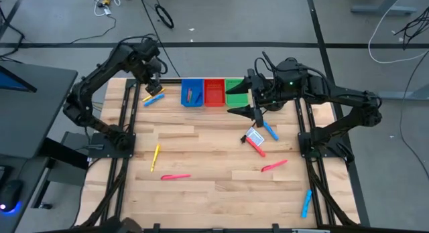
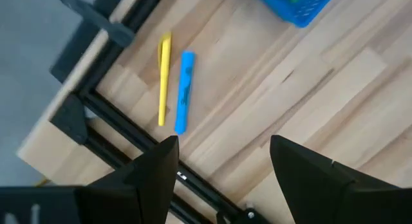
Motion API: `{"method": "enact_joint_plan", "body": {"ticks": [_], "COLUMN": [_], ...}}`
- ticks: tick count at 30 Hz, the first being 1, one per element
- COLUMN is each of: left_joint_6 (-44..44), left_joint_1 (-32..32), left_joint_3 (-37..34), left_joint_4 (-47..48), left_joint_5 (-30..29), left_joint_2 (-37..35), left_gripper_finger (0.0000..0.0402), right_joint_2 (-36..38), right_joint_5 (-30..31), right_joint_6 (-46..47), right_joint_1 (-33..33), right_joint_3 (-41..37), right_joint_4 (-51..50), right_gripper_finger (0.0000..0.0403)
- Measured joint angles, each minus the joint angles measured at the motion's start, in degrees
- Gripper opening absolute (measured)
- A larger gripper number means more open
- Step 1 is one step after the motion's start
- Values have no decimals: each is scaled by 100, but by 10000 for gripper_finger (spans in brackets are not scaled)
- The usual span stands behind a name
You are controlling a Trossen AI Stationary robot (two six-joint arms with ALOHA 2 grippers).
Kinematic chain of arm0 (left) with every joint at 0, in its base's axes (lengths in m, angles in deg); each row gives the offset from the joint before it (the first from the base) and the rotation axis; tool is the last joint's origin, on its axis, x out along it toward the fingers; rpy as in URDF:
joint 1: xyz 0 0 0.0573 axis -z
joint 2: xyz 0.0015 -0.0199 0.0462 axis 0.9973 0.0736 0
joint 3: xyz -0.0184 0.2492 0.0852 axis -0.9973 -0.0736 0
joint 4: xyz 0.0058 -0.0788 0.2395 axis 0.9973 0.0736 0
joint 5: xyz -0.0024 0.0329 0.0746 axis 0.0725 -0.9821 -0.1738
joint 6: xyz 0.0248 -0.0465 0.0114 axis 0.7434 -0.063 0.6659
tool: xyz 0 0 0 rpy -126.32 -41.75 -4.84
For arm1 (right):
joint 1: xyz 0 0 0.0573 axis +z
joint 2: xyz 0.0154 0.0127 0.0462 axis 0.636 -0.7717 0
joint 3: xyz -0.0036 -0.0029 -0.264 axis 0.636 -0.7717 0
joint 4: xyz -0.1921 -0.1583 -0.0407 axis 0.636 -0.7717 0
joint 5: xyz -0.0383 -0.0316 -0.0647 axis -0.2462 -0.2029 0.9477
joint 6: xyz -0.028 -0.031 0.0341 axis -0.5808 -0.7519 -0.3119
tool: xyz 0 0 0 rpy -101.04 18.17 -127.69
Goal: Pick & Place Markers
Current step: Put the top left blue highlighter into the green bin
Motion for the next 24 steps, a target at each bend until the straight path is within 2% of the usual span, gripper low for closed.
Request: {"method": "enact_joint_plan", "body": {"ticks": [11, 24], "left_joint_6": [714, 952], "left_joint_1": [-336, -820], "left_joint_3": [-1697, -2708], "left_joint_4": [-1327, -2263], "left_joint_5": [8, 146], "left_joint_2": [-7, -9], "left_gripper_finger": [252, 252], "right_joint_2": [0, 0], "right_joint_5": [5, 7], "right_joint_6": [-198, -285], "right_joint_1": [0, -22], "right_joint_3": [0, 0], "right_joint_4": [-46, -161], "right_gripper_finger": [317, 317]}}
